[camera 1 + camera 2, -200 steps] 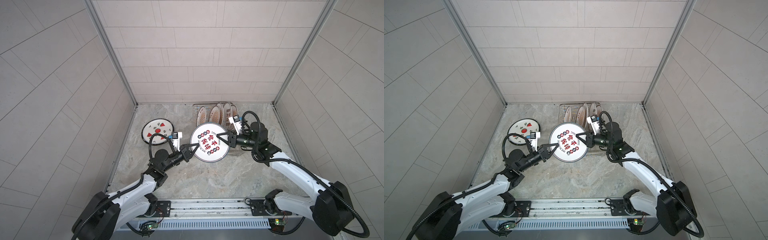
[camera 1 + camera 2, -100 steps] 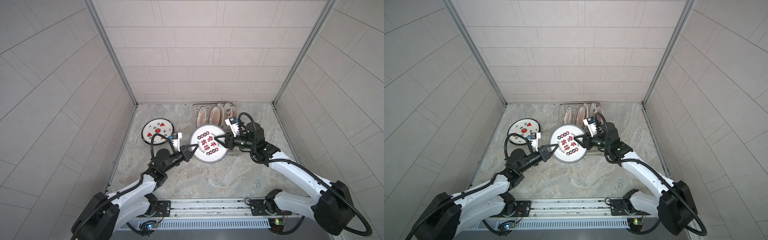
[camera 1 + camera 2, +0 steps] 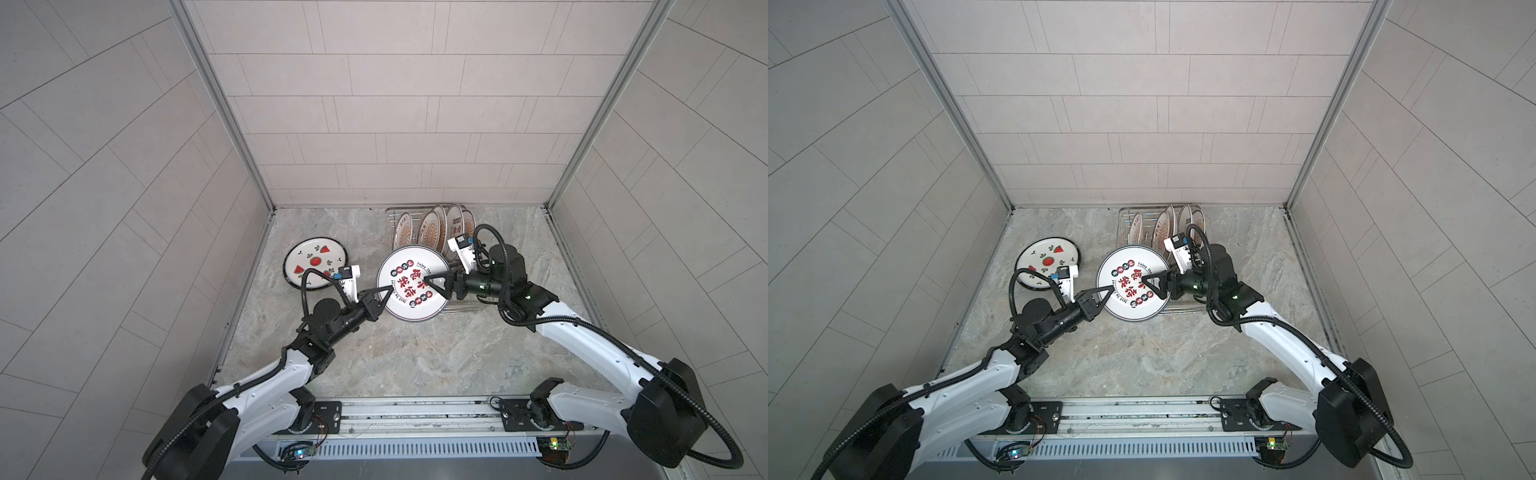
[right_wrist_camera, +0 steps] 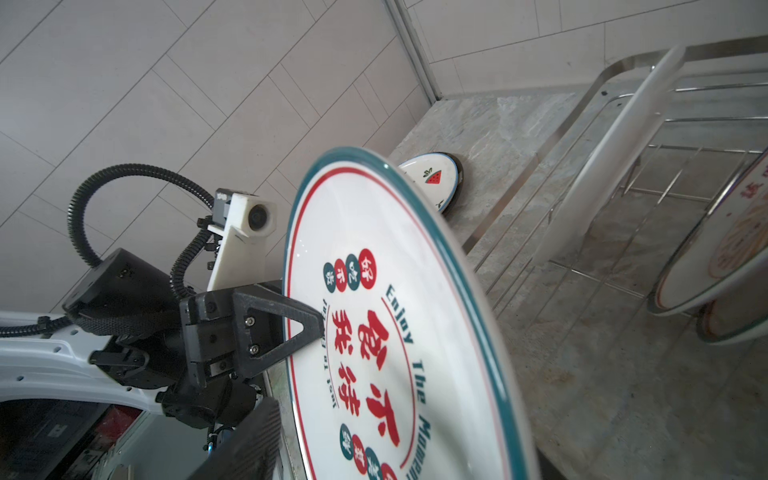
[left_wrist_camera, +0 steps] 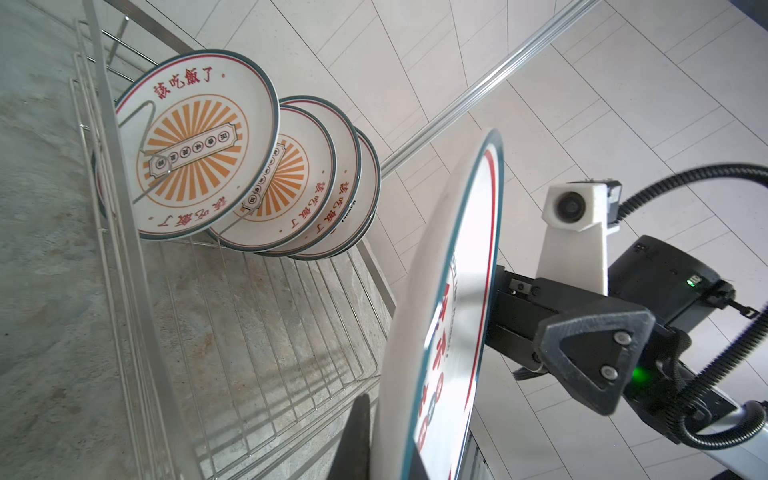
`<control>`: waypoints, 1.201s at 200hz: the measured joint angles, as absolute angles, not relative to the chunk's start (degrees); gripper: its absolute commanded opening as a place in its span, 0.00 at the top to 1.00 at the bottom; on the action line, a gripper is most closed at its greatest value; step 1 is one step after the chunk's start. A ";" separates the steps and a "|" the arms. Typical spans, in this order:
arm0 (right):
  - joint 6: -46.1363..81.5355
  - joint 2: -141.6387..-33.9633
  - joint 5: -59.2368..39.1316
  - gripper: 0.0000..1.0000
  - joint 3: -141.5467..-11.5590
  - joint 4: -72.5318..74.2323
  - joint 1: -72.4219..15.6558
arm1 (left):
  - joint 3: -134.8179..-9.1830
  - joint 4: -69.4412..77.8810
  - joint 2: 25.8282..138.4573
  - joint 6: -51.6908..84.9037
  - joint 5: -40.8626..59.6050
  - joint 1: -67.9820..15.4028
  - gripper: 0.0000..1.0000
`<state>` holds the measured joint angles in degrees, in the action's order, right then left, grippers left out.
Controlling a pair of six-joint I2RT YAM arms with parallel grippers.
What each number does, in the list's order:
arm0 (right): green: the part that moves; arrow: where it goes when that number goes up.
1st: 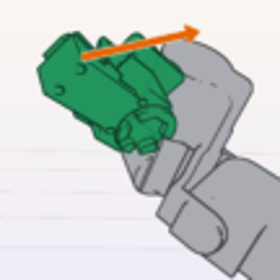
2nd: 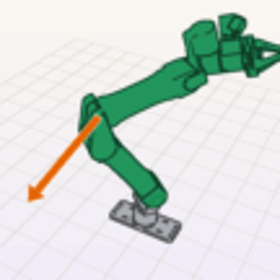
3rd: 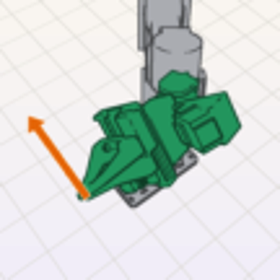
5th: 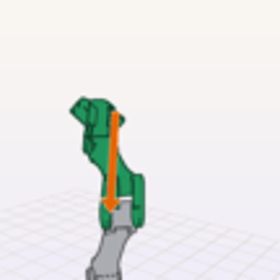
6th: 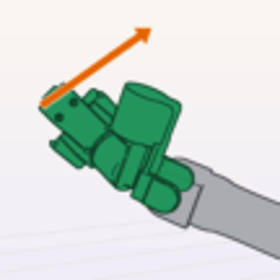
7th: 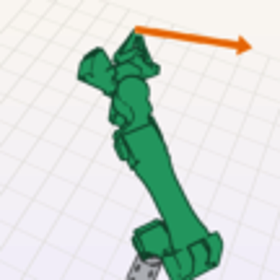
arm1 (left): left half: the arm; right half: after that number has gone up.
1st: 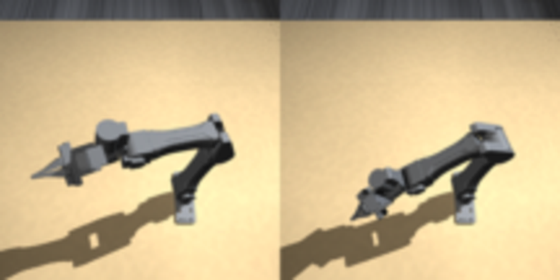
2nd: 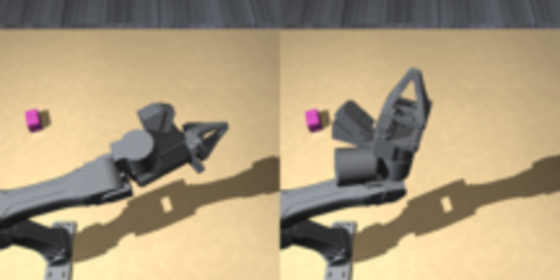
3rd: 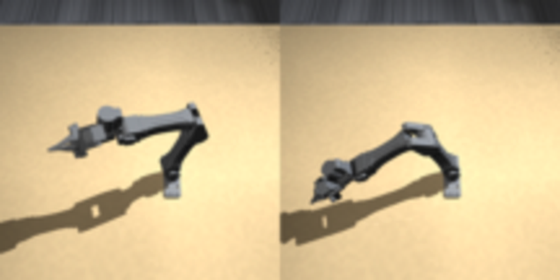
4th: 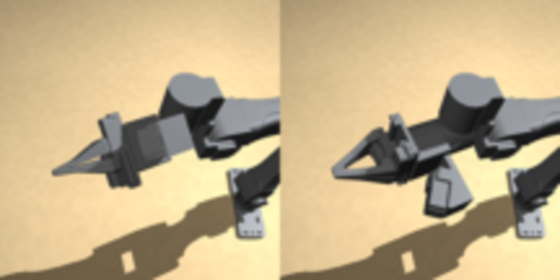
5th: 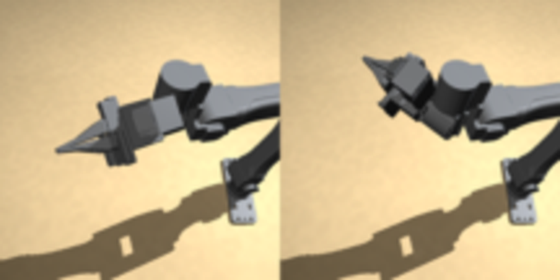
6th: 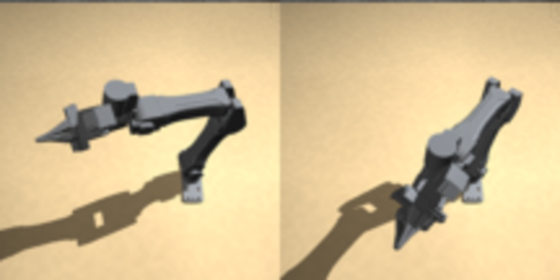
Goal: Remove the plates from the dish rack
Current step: 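Open the right gripper and draw it back while left holds the plate, then lower the printed plate flat beside the watermelon plate with left while right hovers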
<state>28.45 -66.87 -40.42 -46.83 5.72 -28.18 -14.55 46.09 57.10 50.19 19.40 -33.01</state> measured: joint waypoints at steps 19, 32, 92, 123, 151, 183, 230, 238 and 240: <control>28.18 -66.85 -39.88 0.06 -46.92 5.63 -28.25 | -14.55 46.06 57.10 50.24 18.81 -32.99 1.00; 28.29 -66.85 -39.38 0.00 -46.92 5.41 -28.25 | -14.55 46.06 57.10 50.37 18.70 -33.01 1.00; 28.32 -63.94 -33.91 0.00 -46.61 3.70 -28.51 | -14.55 45.98 56.73 50.59 18.17 -33.01 1.00; 28.01 -59.02 -28.47 0.01 -44.40 3.51 -28.73 | -14.55 45.98 56.64 50.59 17.65 -33.01 1.00; 26.63 -53.69 -23.40 0.01 -40.86 3.73 -28.91 | -14.55 44.51 55.46 50.26 16.58 -32.91 1.00; 24.64 -45.25 -19.49 0.01 -33.15 6.68 -29.08 | -15.29 37.95 50.78 49.04 14.13 -32.86 1.00; 23.09 -40.97 -15.81 0.01 -28.93 8.78 -30.76 | -17.21 26.46 41.76 48.82 4.60 -32.45 1.00; 22.90 -40.99 -14.87 0.01 -28.95 8.80 -31.81 | -17.21 24.82 40.38 49.01 3.22 -32.23 1.00; 22.85 -41.06 -14.68 0.01 -28.95 8.78 -32.16 | -17.21 24.27 39.92 49.10 2.85 -32.21 1.00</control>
<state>22.85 -41.06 -14.68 -28.95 8.78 -32.16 -17.21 24.27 39.92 49.10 2.85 -32.21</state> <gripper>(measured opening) 0.987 0.080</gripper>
